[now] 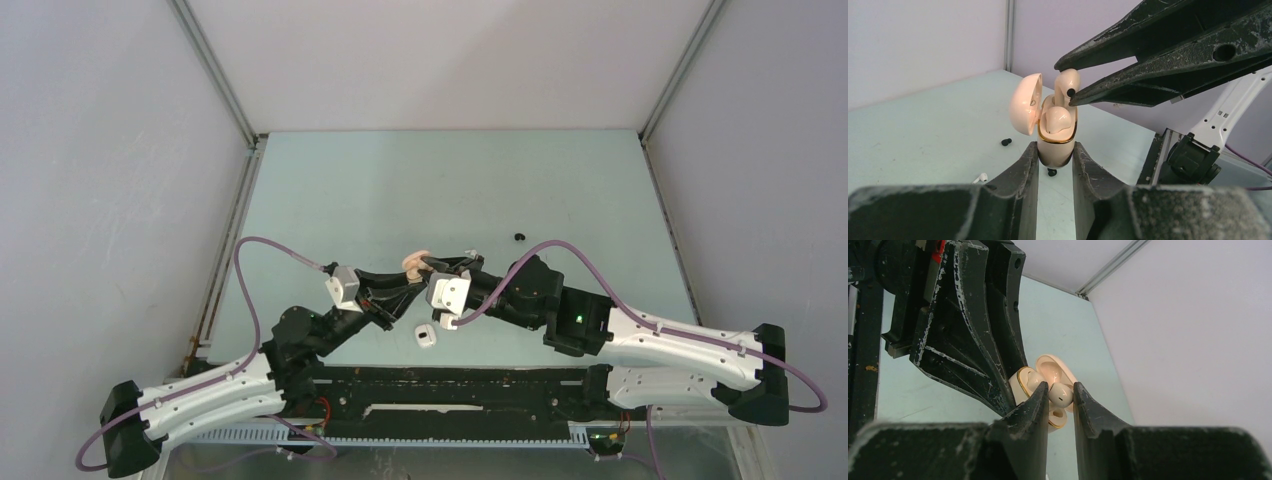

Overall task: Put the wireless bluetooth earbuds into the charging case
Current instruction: Place the earbud in the charging case.

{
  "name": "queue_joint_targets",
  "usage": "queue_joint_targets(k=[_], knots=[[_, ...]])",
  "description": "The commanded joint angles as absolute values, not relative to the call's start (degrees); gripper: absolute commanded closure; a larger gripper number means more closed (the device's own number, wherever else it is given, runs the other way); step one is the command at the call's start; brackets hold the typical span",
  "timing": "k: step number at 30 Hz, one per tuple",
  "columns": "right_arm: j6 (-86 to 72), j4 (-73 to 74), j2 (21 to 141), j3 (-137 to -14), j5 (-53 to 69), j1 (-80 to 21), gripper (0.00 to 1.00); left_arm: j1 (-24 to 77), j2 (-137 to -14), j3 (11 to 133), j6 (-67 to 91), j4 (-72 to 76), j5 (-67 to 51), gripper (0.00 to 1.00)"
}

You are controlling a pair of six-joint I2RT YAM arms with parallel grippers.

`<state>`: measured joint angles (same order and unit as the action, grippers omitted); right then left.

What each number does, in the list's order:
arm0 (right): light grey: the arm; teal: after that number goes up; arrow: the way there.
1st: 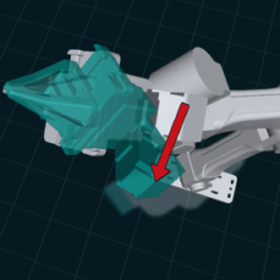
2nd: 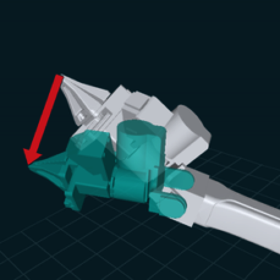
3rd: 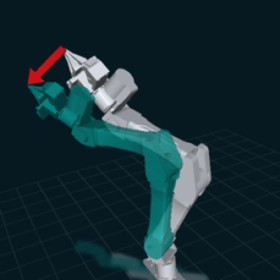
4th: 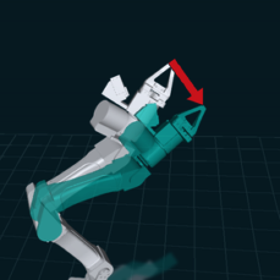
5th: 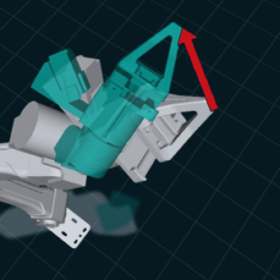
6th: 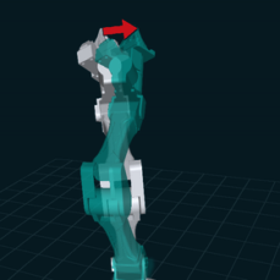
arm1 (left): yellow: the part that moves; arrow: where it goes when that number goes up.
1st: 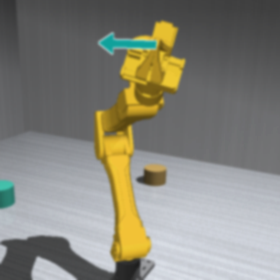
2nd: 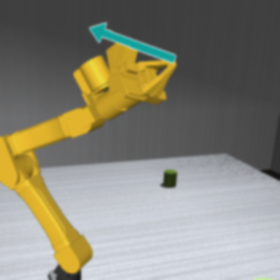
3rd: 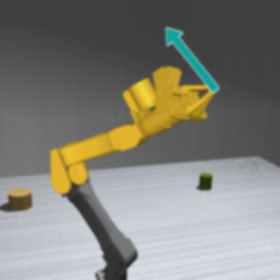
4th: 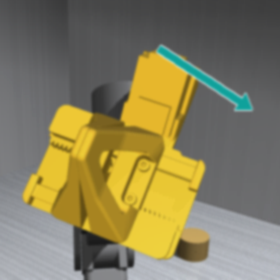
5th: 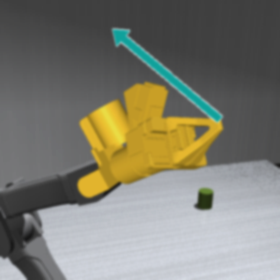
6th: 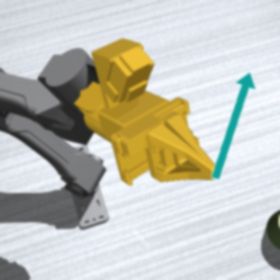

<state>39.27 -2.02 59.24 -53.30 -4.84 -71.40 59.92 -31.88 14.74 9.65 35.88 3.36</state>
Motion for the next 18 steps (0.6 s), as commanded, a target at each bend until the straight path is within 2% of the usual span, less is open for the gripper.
queue_joint_targets(k=[1,18], knots=[[37.6,-1.5,59.1,-56.0,-6.5,-70.8,1.00,59.9,-31.9,15.4,10.4,39.5,4.3,1.00],[34.9,4.0,59.8,-58.2,-5.3,-69.2,1.00,59.9,-31.5,15.1,10.5,39.5,4.8,1.00]])
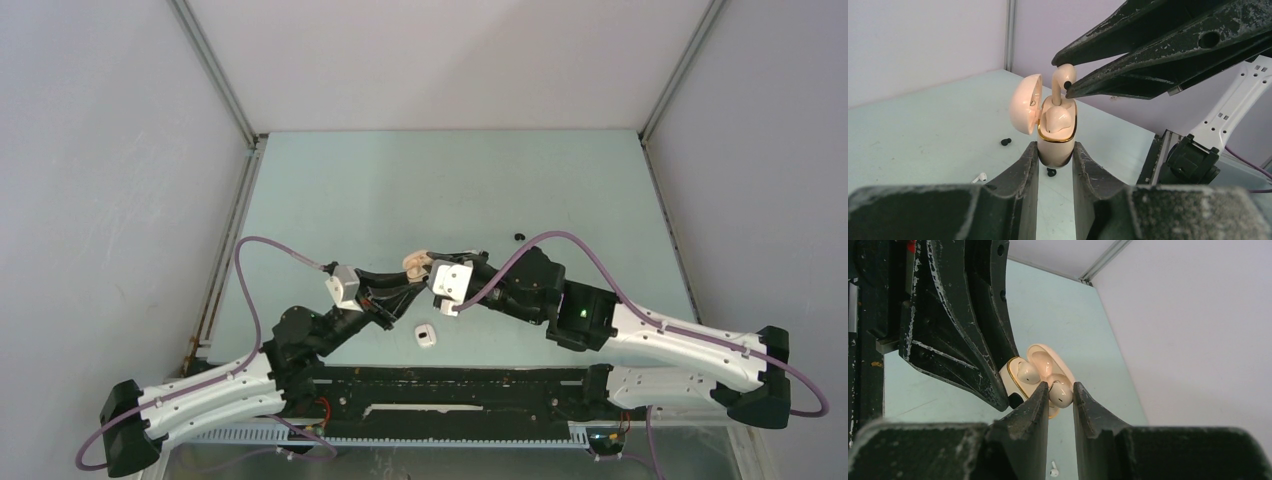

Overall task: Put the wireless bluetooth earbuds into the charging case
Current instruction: Place the earbud in the charging case.

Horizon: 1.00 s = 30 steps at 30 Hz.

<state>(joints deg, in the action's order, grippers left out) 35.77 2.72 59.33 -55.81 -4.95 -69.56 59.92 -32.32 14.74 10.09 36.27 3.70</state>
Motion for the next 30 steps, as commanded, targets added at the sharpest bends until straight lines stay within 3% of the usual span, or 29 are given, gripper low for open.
queue_joint_targets(k=[1,6,11,19,26,30], knots=[[35.0,4.2,59.8,-58.3,-5.2,-69.2,1.00,59.9,-31.5,15.0,10.5,39.5,4.8,1.00],[35.9,6.0,60.0,-58.3,-3.6,-69.3,0.97,59.9,-31.5,15.1,10.5,39.5,4.9,1.00],[35.7,6.7,60.2,-58.3,-2.7,-69.5,0.66,59.9,-31.4,14.9,10.5,39.5,4.8,1.00],[34.9,8.4,60.2,-61.0,-3.2,-69.2,0.43,59.9,-31.0,14.4,10.5,39.5,4.9,1.00],[30.8,24.3,60.5,-70.3,9.2,-63.6,0.09,59.9,-30.3,13.6,10.3,39.5,4.9,1.00],[31.0,40.9,63.8,-79.3,21.3,-57.3,0.00,59.9,-30.1,13.2,10.0,39.3,3.4,1.00]])
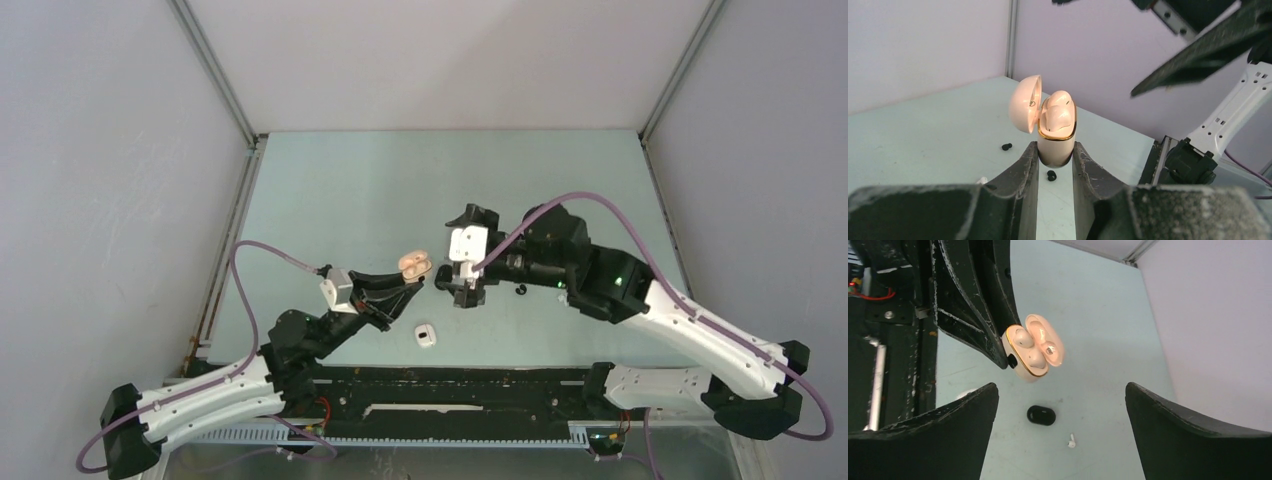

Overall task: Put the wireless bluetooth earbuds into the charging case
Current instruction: Place the earbud in the charging case.

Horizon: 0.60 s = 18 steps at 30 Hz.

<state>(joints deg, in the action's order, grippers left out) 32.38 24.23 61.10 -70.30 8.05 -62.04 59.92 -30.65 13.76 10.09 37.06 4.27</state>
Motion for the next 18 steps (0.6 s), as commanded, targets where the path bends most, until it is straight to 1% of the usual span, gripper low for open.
queue_joint_targets(k=[1,4,6,8,13,18], knots=[[31.0,44.9,65.4,-81.7,23.8,-55.8,0.00,60.0,-30.1,13.2,9.8,38.8,2.8,1.00],[32.7,58.0,72.1,-89.2,31.7,-51.8,0.01,59.9,-30.4,13.7,8.7,36.9,0.5,1.00],[33.7,63.2,75.3,-92.2,36.5,-49.9,0.02,59.9,-30.8,14.1,8.4,36.3,-2.4,1.00],[34.1,63.8,76.0,-92.2,38.4,-48.4,0.01,59.9,-31.6,14.8,8.4,35.5,-4.2,1.00],[35.4,62.5,77.3,-91.3,37.6,-48.3,0.01,59.9,-35.0,17.4,8.5,33.8,-7.9,0.99],[34.8,61.1,78.7,-90.7,37.4,-50.3,0.01,60.0,-38.4,19.1,8.6,33.6,-8.0,0.99]])
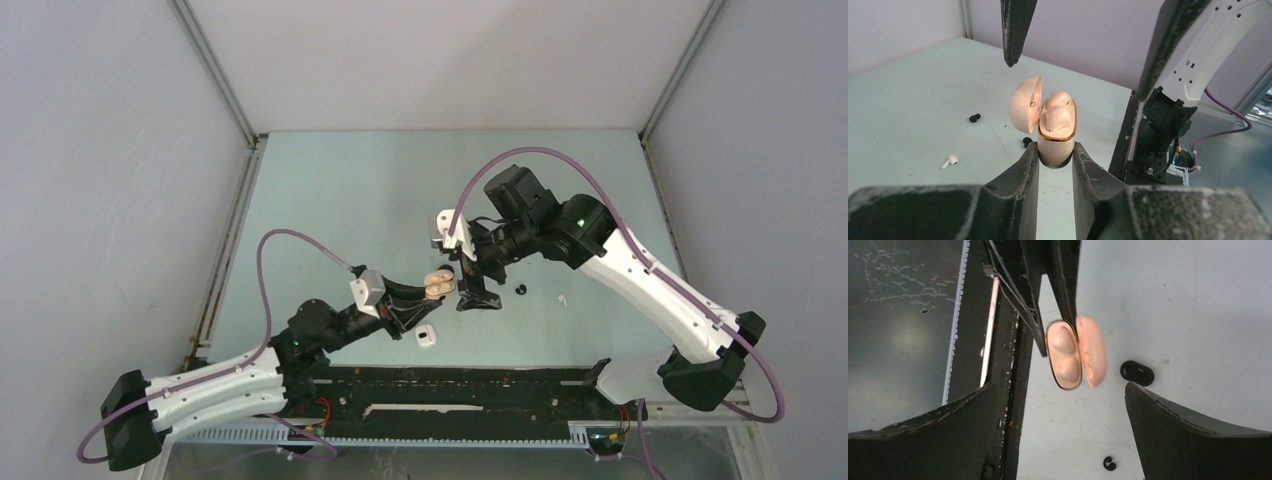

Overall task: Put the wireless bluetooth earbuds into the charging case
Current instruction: Close the charging case.

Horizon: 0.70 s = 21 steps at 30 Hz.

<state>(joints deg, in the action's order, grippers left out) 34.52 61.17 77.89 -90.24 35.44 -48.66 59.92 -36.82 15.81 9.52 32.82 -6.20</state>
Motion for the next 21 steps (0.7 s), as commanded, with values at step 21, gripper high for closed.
queue_joint_targets(k=[21], knots=[[32.6,63.6,69.5,-88.7,38.0,-47.0,0.01,59.9,-38.9,19.0,11.5,32.3,4.8,1.00]])
